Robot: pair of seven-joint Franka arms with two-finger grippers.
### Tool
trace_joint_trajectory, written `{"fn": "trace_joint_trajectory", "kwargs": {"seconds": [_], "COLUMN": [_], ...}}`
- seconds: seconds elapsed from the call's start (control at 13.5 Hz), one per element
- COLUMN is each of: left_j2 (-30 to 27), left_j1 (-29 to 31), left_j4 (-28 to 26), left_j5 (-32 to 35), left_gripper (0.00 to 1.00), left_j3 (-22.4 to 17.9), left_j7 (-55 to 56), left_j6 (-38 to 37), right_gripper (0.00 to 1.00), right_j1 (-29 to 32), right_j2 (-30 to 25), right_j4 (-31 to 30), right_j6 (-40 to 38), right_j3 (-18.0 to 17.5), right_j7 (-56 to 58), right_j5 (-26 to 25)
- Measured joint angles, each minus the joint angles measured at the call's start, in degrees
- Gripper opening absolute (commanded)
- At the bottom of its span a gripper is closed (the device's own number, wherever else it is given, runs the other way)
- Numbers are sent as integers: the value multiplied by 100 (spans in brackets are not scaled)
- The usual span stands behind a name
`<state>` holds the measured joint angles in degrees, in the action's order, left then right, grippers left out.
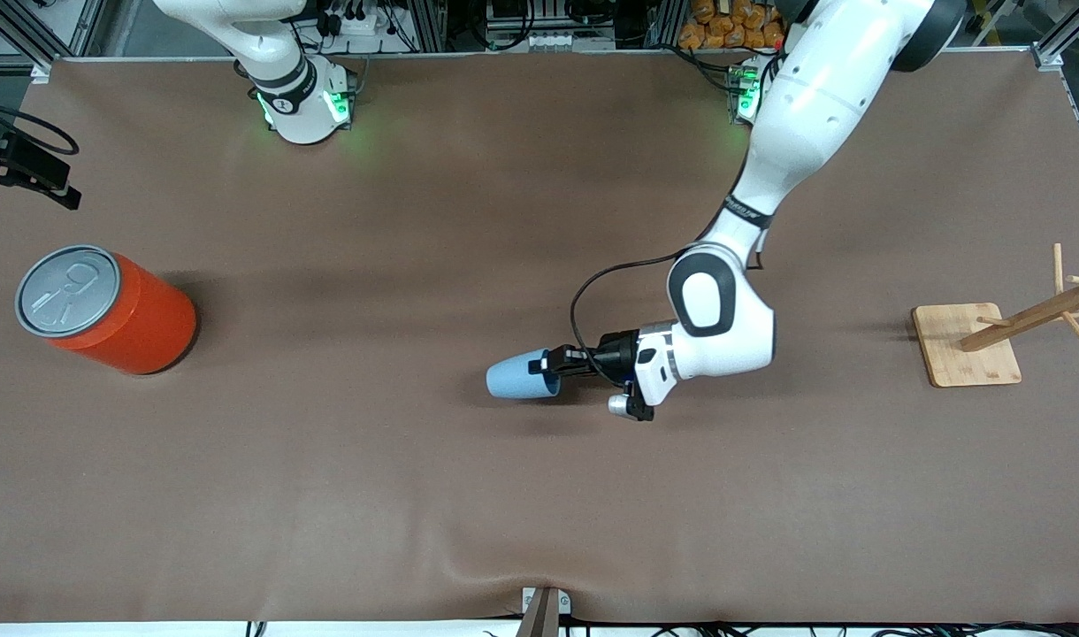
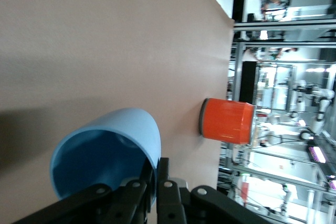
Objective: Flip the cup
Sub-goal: 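Carry the cup toward the wooden stand and turn it upright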
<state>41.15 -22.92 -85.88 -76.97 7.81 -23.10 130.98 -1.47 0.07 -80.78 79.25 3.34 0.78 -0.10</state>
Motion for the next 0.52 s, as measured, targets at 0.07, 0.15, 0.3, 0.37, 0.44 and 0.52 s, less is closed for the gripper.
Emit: {"fn": "trace_joint_trajectory", "kwargs": {"seconds": [0.07,0.15,0.3,0.37,0.44,0.52], "left_j2": [-158,-311,-638,-801,-960,-1103], "left_j1": [75,163,348,460,601,781], "left_j4": [-2,-4,-10,-11,-14,-23], "left_j5": [450,944,2114,2669,3134,3504], "left_gripper": [0,0,0,0,0,0], "left_j3": [-2,-4,-4,-7,-12,-20], "left_j7": [364,751,1610,1950,2170,2275], "left_j6": [3,2,-29,-149,-395,-704], "right_gripper": [100,100,100,100,100,100], "right_j1": [0,0,0,0,0,0], "right_j2": [0,0,0,0,0,0], "right_j4": [0,0,0,0,0,0], "right_j6": [0,0,1,1,1,2], "right_j3": [0,0,0,0,0,1], "right_j7": [0,0,0,0,0,0], "right_j5": [0,0,0,0,0,0]}}
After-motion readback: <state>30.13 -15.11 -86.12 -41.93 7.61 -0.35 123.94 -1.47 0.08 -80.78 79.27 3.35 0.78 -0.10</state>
